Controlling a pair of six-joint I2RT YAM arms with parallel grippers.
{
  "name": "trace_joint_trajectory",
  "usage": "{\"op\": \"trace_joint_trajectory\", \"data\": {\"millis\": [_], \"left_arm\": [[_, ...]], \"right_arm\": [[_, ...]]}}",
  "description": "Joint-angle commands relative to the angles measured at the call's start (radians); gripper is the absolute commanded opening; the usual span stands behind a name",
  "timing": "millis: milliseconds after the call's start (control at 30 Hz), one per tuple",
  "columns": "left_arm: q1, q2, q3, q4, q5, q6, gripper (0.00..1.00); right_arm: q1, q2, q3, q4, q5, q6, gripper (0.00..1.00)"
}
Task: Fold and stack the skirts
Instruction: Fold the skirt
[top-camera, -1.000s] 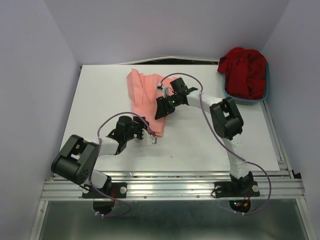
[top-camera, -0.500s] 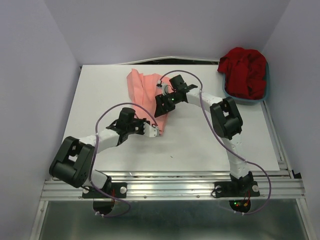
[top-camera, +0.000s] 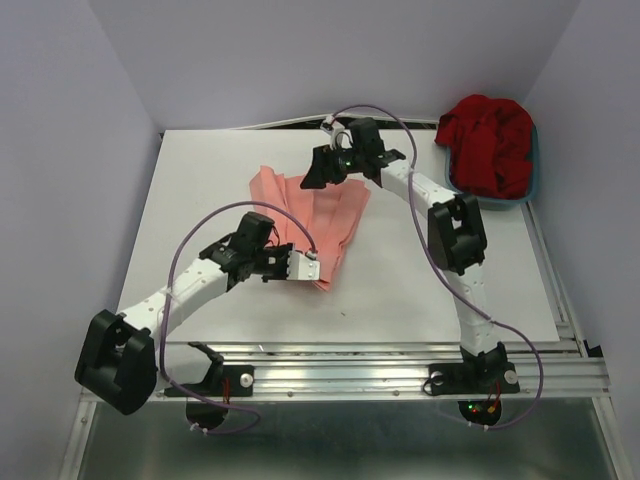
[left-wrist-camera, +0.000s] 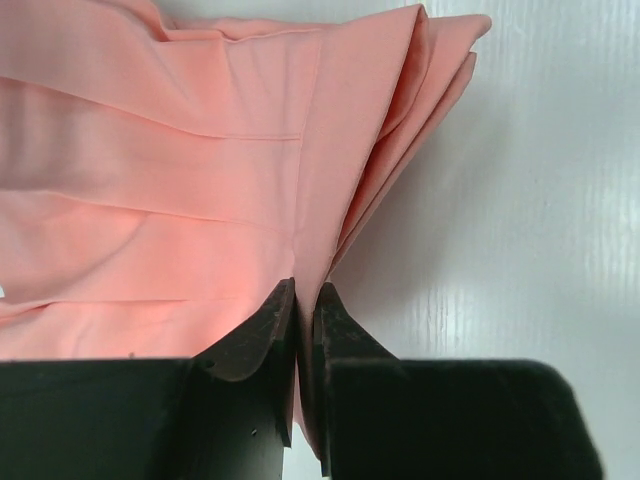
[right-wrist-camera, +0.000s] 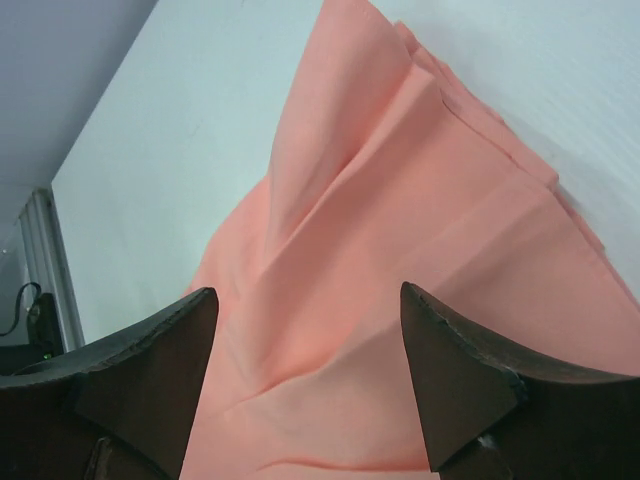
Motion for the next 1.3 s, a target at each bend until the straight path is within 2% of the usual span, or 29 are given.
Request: {"op": "trace_joint_trajectory", "data": {"millis": [0,133,267,400,600,800,900,967,1067,1200,1267], "left_arm": [[-0.004,-0.045,0.144,-0.203,0.107,-0.080,0.00],[-0.007,-0.035,0.234,-0.289,0.139,-0.138,0.00],[-0.007,-0.008,0.288,-0.320,0.119,-0.187,0.00],[-0.006,0.027,0.366,-0.330,0.104,-0.232,0.00],[0.007,0.108,0.460,-0.314,0.081,-0.258,0.00],[0.036,0.179,0.432,-0.267,0.058,-0.256,0.00],[0.036,0.180,0.418,-0.271,0.084,-0.247,0.00],[0.034,0.176,0.415,-0.293,0.113,-0.243,0.00],[0.034,0.168,0.409,-0.320,0.133,-0.229,0.00],[0.034,0.156,0.397,-0.342,0.138,-0.221,0.00],[0.034,0.156,0.398,-0.357,0.144,-0.215,0.00]], "right_arm": [[0.045,0.055,0.006,0.183,-0.079,0.109,0.78],[0.070,0.130,0.047,0.199,0.007,0.073,0.78],[0.079,0.199,0.066,0.145,0.007,0.043,0.69],[0.129,0.173,-0.089,0.136,-0.032,-0.011,0.61],[0.198,0.052,-0.351,0.186,-0.058,-0.042,0.56],[0.209,-0.041,-0.436,0.192,-0.087,-0.034,0.56],[0.209,-0.077,-0.395,0.154,-0.044,-0.066,0.63],[0.188,-0.086,-0.327,0.134,-0.004,-0.066,0.69],[0.144,-0.068,-0.232,0.090,0.019,-0.066,0.75],[0.088,-0.009,-0.059,0.045,0.054,-0.072,0.75],[0.079,0.027,-0.025,0.033,0.077,-0.085,0.73]]}}
